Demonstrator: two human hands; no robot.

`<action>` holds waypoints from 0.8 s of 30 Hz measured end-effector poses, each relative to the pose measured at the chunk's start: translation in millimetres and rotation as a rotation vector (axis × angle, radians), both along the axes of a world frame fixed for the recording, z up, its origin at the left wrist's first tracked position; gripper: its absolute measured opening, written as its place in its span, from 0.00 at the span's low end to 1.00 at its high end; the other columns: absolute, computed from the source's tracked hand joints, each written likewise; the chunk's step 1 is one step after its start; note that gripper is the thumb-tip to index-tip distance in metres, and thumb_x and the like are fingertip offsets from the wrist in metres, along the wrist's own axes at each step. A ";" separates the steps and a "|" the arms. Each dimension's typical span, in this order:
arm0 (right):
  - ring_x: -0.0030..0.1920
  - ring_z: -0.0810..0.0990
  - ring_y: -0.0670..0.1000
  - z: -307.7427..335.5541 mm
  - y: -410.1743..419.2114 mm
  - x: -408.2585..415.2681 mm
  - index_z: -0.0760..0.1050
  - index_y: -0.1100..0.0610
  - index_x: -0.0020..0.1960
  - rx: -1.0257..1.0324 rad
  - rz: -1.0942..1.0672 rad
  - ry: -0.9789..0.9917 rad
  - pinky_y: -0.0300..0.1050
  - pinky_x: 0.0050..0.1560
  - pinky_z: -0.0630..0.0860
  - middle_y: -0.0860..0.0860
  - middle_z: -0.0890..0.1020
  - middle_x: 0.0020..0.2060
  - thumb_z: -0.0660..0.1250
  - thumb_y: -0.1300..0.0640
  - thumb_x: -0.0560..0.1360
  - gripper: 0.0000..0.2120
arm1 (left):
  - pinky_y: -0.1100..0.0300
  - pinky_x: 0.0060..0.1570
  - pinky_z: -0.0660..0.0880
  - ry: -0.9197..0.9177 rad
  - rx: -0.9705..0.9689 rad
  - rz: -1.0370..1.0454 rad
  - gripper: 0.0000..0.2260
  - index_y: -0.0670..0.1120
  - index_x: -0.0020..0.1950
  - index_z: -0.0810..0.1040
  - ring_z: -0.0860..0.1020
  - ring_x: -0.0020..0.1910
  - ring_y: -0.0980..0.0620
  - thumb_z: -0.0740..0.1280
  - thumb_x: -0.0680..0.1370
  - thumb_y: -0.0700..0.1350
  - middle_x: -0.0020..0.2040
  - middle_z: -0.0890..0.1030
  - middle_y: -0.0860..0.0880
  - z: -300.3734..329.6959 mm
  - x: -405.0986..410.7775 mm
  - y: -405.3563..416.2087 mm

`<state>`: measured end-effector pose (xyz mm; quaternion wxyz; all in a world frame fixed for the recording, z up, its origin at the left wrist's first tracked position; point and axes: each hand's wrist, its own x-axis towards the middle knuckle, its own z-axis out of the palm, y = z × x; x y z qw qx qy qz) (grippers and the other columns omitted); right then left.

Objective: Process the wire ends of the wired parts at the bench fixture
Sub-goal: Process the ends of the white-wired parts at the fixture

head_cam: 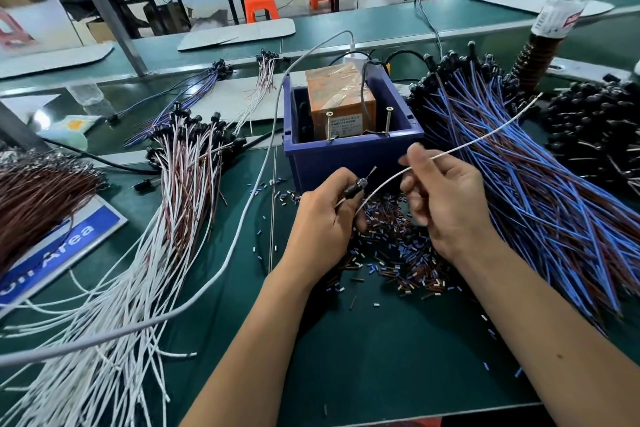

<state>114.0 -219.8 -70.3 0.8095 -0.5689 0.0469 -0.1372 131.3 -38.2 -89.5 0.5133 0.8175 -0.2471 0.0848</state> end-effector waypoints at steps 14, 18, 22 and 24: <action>0.20 0.60 0.48 6.3 -20.1 -1.3 0.80 0.58 0.40 0.020 0.435 -0.088 0.41 0.21 0.52 0.53 0.67 0.24 0.60 0.47 0.83 0.21 | 0.64 0.27 0.63 0.203 -0.390 -0.071 0.07 0.46 0.48 0.71 0.64 0.26 0.53 0.61 0.86 0.43 0.54 0.87 0.51 19.9 -8.0 -2.5; 0.16 0.64 0.47 2.9 0.9 -10.5 0.84 0.60 0.41 -0.306 0.696 -0.022 0.33 0.18 0.57 0.58 0.71 0.23 0.65 0.44 0.79 0.21 | 0.57 0.33 0.74 0.431 -0.597 -0.268 0.07 0.45 0.49 0.72 0.76 0.35 0.42 0.60 0.86 0.45 0.57 0.86 0.43 23.7 -13.4 -4.3; 0.16 0.67 0.47 0.8 5.6 -11.7 0.84 0.60 0.40 -0.331 0.701 0.051 0.33 0.17 0.62 0.58 0.74 0.24 0.64 0.46 0.81 0.21 | 0.51 0.45 0.82 0.487 -0.745 -0.320 0.08 0.46 0.47 0.79 0.85 0.47 0.42 0.63 0.84 0.44 0.59 0.84 0.37 24.1 -15.4 -3.5; 0.16 0.69 0.48 0.2 6.0 -11.1 0.83 0.60 0.40 -0.341 0.708 0.078 0.35 0.17 0.64 0.58 0.75 0.24 0.64 0.45 0.81 0.22 | 0.57 0.40 0.81 0.525 -0.828 -0.342 0.07 0.46 0.47 0.80 0.86 0.43 0.48 0.64 0.83 0.44 0.55 0.86 0.39 25.7 -14.2 -0.7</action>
